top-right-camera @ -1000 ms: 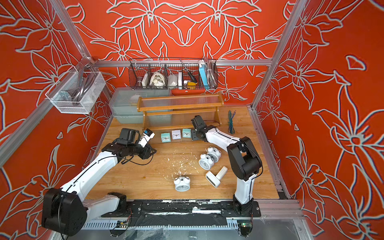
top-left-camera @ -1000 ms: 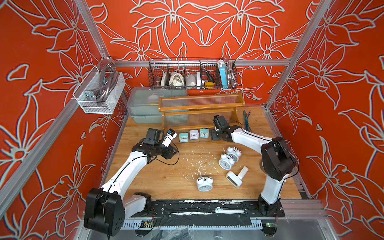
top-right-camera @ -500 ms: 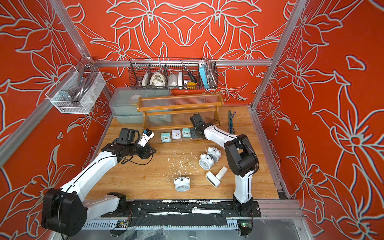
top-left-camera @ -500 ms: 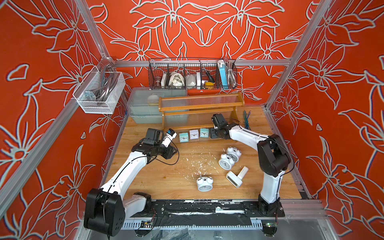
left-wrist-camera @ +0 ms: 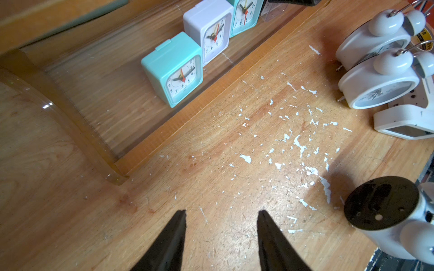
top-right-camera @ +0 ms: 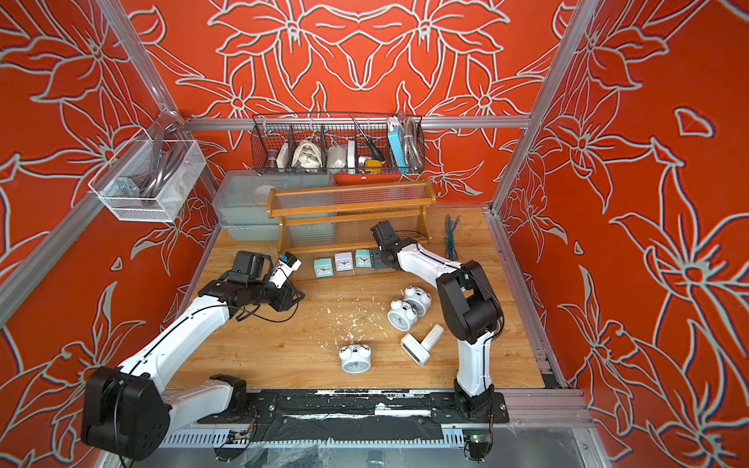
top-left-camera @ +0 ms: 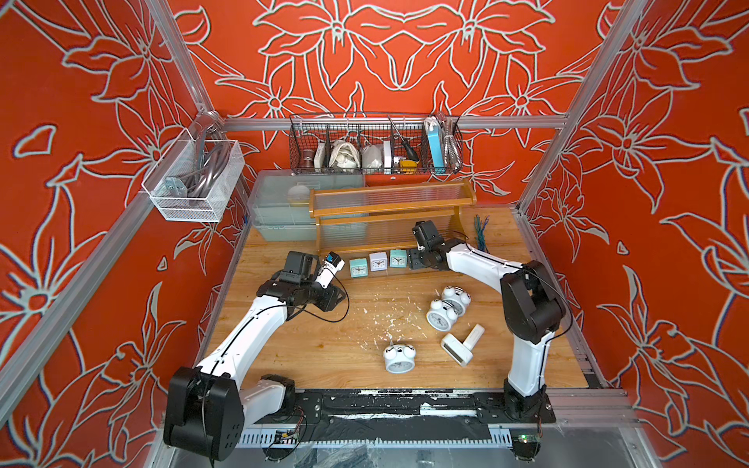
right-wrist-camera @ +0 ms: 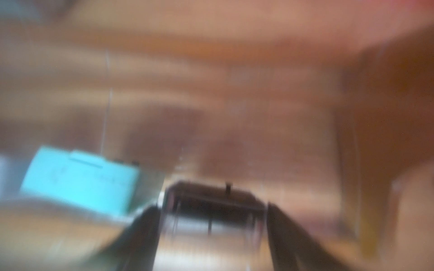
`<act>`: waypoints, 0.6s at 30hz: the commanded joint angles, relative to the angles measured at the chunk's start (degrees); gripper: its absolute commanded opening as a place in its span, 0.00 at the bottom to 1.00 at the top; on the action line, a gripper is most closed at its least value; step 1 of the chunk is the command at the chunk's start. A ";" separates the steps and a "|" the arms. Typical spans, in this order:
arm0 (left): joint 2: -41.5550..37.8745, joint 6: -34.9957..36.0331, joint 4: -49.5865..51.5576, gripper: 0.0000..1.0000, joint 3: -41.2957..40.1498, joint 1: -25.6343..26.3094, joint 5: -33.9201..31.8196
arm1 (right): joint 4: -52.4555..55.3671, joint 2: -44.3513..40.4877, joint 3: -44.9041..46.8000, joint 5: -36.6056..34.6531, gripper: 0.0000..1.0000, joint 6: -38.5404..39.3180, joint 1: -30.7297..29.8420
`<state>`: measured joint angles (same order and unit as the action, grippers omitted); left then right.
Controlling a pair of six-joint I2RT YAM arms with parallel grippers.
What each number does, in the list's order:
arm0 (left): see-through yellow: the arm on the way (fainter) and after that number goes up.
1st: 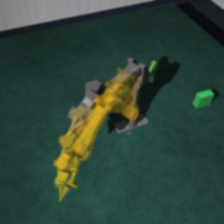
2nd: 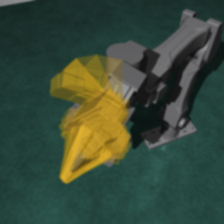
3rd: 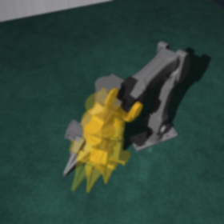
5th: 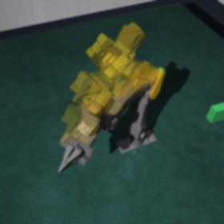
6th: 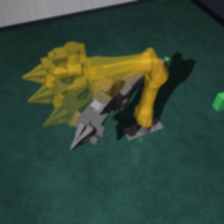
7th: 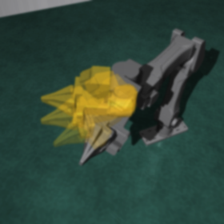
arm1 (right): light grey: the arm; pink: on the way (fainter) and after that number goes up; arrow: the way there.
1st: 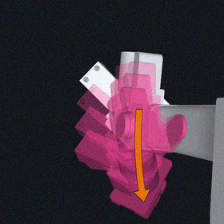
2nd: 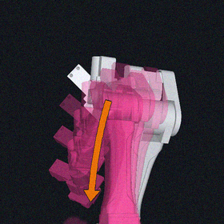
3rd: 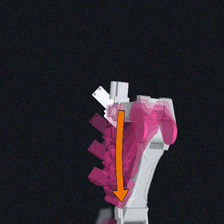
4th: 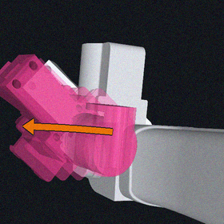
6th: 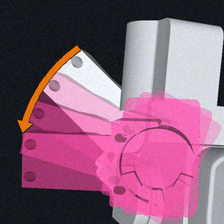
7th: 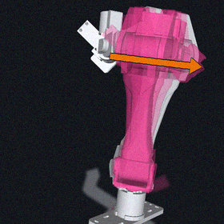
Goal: Place the alarm clocks on the shelf by style
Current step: Place the alarm on the shelf.
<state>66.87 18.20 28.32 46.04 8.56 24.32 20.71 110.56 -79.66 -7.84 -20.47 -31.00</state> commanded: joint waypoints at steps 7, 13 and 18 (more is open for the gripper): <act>-1.11 0.93 0.51 0.51 -0.25 -0.60 1.39 | 3.88 -1.51 -0.44 0.88 0.83 0.94 0.41; -1.21 2.28 2.22 0.52 0.37 -0.54 4.89 | 5.59 -6.81 1.10 4.66 0.88 1.48 0.30; -2.05 5.67 5.51 0.53 1.09 -0.13 11.83 | 6.10 -12.90 4.91 6.84 0.88 1.21 0.17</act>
<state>66.37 21.17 30.74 46.06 8.34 30.30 25.08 102.00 -76.73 -2.94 -19.77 -31.00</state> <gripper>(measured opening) 0.529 0.881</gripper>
